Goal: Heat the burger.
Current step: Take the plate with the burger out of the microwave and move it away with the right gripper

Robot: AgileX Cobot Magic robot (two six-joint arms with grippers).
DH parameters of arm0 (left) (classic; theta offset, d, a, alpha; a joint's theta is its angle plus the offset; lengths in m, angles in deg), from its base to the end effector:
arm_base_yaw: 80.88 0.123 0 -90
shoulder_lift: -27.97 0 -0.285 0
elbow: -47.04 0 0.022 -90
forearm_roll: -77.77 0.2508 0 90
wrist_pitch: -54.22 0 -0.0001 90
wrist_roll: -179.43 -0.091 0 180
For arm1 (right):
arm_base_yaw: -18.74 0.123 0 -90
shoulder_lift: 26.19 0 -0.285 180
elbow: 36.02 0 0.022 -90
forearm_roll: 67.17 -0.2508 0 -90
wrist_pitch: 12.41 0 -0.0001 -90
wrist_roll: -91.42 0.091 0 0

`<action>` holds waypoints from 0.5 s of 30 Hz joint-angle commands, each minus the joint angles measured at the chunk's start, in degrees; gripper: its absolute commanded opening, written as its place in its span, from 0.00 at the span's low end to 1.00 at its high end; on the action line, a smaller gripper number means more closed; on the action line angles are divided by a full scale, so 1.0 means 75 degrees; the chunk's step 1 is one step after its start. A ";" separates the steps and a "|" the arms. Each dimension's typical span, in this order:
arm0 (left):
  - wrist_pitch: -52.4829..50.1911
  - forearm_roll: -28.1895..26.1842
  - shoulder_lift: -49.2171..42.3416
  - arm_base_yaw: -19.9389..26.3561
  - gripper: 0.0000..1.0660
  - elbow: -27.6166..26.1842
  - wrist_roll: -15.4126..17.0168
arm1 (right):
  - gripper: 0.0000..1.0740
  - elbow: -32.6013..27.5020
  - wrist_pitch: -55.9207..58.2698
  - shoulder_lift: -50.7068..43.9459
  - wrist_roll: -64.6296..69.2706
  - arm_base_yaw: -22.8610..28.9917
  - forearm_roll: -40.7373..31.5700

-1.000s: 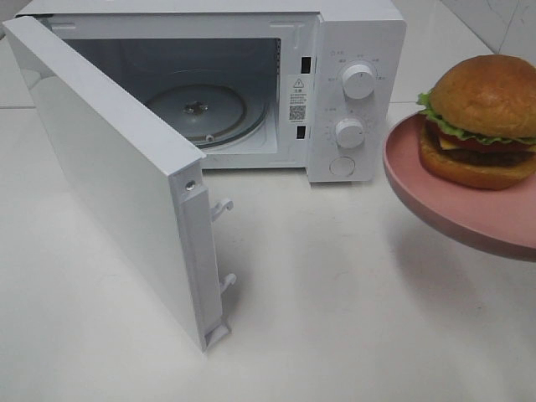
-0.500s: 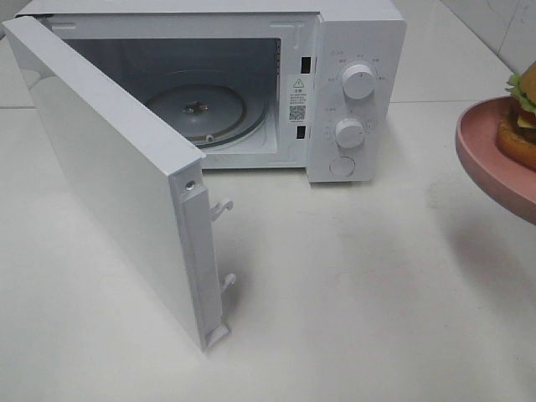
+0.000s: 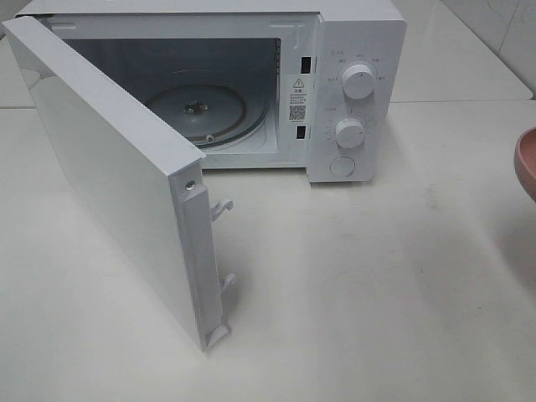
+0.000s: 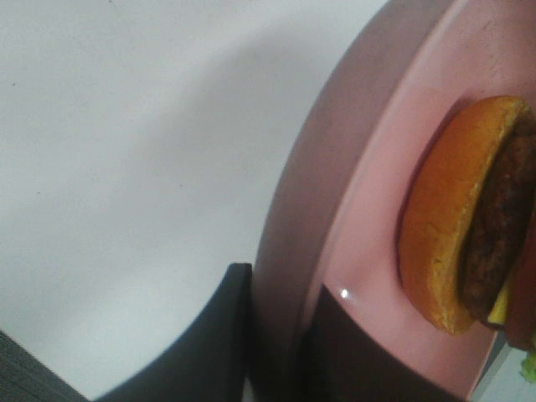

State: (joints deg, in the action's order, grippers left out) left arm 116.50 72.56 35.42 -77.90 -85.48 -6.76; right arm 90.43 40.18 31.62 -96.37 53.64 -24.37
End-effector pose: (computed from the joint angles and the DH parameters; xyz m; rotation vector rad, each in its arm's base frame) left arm -0.0089 -0.0078 0.2806 0.0642 2.0413 -0.0087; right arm 0.1280 0.0294 0.2238 -1.4035 2.2172 -0.7785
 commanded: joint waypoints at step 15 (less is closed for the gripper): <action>-0.0092 -0.0031 -0.0115 -0.0008 0.92 0.0015 0.0031 | 0.00 0.0092 0.0168 0.1910 0.4439 0.0000 0.1581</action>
State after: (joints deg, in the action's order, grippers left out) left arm 116.50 72.56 35.42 -77.90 -85.48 -6.76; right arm 90.60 40.01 44.68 -67.49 53.64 -16.69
